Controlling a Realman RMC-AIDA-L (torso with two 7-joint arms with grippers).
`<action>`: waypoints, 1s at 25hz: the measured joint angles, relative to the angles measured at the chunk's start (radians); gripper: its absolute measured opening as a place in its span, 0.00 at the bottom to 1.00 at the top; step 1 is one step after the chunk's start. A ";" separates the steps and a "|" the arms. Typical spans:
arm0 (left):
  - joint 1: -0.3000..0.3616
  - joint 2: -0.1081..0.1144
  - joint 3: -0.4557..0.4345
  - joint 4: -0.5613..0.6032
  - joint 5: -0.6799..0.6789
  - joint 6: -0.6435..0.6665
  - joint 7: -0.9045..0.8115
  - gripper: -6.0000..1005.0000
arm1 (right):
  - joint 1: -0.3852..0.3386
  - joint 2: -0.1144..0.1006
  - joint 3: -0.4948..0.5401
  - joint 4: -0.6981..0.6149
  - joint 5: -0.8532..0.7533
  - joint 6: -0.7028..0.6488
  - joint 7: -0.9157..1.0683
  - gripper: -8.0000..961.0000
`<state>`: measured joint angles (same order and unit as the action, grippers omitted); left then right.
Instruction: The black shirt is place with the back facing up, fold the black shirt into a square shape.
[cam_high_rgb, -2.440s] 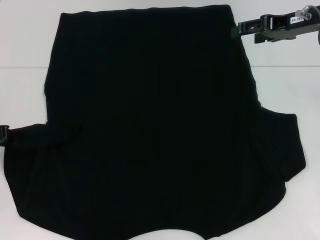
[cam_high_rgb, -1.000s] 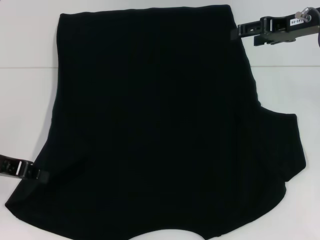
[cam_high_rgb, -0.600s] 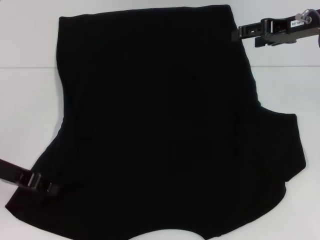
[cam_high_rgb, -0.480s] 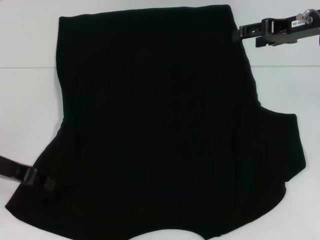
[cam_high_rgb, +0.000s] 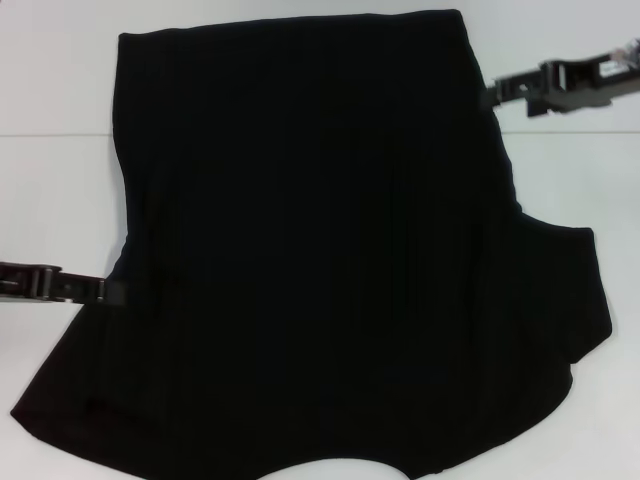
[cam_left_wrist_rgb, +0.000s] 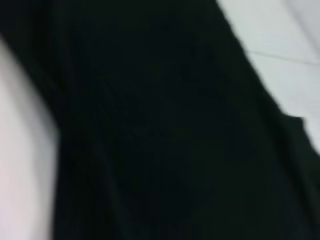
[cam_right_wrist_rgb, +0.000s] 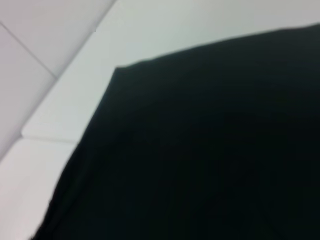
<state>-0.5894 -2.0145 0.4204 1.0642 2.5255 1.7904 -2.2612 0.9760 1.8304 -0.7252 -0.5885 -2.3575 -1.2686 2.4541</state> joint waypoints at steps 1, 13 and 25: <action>0.000 0.004 -0.011 -0.024 -0.020 0.002 0.019 0.42 | -0.008 -0.004 0.000 -0.010 -0.014 -0.025 0.002 0.95; -0.006 -0.004 -0.050 -0.126 -0.241 -0.050 0.152 0.58 | -0.163 -0.063 0.003 -0.108 -0.046 -0.289 0.080 0.95; -0.012 -0.003 -0.048 -0.208 -0.343 -0.141 0.199 0.58 | -0.238 -0.002 0.007 -0.078 -0.121 -0.276 0.129 0.95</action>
<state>-0.6009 -2.0177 0.3725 0.8559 2.1830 1.6495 -2.0618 0.7380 1.8287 -0.7179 -0.6669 -2.4787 -1.5444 2.5831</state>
